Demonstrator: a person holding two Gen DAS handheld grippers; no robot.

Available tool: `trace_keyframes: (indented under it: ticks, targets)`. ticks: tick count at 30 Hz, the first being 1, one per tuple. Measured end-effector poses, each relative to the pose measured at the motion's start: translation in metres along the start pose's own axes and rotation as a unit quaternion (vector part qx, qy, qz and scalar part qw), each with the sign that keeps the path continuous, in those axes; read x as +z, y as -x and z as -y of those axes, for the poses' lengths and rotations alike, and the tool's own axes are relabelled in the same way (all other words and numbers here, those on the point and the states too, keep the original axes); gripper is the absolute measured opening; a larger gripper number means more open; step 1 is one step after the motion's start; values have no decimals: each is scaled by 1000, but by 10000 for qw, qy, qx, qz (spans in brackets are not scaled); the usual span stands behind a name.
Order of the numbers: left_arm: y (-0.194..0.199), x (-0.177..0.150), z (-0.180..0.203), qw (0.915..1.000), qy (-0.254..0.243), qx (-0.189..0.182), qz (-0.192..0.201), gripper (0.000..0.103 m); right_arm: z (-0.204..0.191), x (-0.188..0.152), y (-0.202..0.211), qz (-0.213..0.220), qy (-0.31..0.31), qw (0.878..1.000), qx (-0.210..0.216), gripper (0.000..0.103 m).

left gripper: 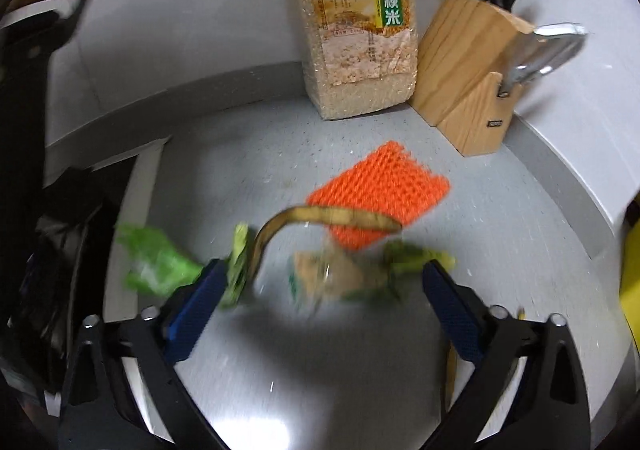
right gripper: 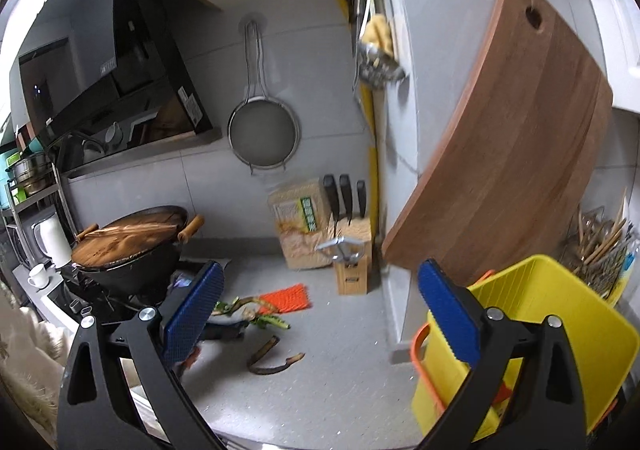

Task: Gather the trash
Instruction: 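Grasp the small wrapper with the left tool while the right tool grasps green leaves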

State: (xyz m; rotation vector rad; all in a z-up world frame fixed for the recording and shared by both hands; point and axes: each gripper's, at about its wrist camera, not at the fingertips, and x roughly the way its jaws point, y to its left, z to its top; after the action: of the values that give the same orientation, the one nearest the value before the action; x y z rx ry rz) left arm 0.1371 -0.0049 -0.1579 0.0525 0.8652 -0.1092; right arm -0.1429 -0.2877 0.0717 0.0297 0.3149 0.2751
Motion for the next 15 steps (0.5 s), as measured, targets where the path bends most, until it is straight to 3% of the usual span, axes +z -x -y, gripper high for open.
trace_keyframes:
  ticks: [3, 4, 5, 7, 11, 15]
  targets:
    - [-22, 0, -9, 9989, 230, -180, -369, 72, 0, -2, 1, -33, -35, 10000, -50, 95]
    - [-26, -1, -12, 9980, 304, -303, -462, 55, 0, -4, 2, -63, -63, 10000, -31, 95]
    - [-30, -2, -15, 9967, 388, -439, -568, 46, 0, -5, 2, -75, -77, 9999, -29, 95]
    - [-24, -6, -21, 9955, 514, -563, -566, 37, 0, -7, 1, -101, -106, 9999, -19, 95]
    - [11, -14, -22, 9935, 588, -896, -382, 32, 2, -10, -3, -155, -160, 9997, 38, 95]
    - [53, -30, -16, 9948, 460, -895, -156, 30, 1, -14, -22, -306, -165, 9991, 262, 95]
